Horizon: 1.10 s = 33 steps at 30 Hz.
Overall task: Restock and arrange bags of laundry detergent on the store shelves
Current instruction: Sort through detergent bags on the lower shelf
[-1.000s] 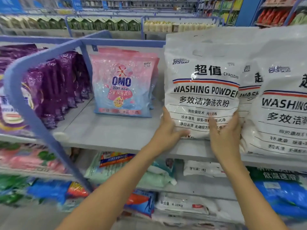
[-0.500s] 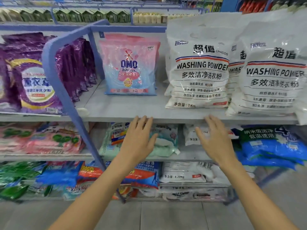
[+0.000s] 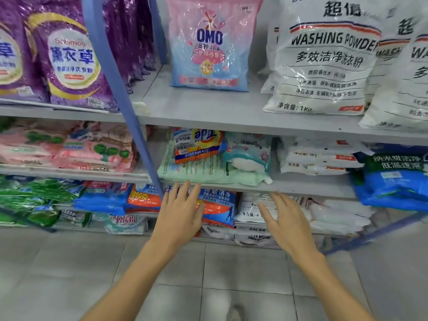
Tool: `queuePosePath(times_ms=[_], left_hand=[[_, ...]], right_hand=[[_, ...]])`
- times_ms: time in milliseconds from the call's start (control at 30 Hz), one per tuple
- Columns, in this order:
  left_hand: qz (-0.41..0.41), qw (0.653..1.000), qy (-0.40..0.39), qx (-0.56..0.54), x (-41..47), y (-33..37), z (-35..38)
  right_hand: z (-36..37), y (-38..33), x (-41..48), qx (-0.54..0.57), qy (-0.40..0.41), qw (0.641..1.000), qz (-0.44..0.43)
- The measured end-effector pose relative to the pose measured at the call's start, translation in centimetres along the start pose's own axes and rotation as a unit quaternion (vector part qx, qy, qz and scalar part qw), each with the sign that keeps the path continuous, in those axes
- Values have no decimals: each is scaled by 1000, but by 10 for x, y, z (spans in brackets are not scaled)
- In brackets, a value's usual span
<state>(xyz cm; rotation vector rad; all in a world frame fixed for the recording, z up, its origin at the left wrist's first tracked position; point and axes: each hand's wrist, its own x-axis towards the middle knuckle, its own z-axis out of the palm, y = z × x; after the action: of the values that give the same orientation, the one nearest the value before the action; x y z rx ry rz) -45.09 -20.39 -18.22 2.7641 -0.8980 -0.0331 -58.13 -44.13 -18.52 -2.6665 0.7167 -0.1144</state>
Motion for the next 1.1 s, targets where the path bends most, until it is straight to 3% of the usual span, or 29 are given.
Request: queuePosePath(times_ms=[267, 433, 600, 700, 867, 1000, 1100], left_hand=[[-96, 993, 38, -49, 41, -17, 41], [-114, 992, 24, -57, 88, -34, 69], [-85, 991, 77, -72, 134, -57, 88], [-127, 979, 105, -118, 167, -70, 91], [-233, 928, 163, -240, 203, -87, 102], [-300, 836, 224, -402, 211, -86, 97], [-336, 776, 198, -495, 204, -81, 92]], right_hand=[[34, 0, 69, 58, -29, 997, -33], [46, -1, 130, 30, 31, 998, -54], [60, -11, 175, -4, 71, 996, -55], [78, -33, 192, 13, 97, 991, -96], [103, -70, 229, -84, 83, 988, -102], [121, -79, 241, -163, 97, 977, -99], [131, -73, 234, -113, 158, 974, -120]])
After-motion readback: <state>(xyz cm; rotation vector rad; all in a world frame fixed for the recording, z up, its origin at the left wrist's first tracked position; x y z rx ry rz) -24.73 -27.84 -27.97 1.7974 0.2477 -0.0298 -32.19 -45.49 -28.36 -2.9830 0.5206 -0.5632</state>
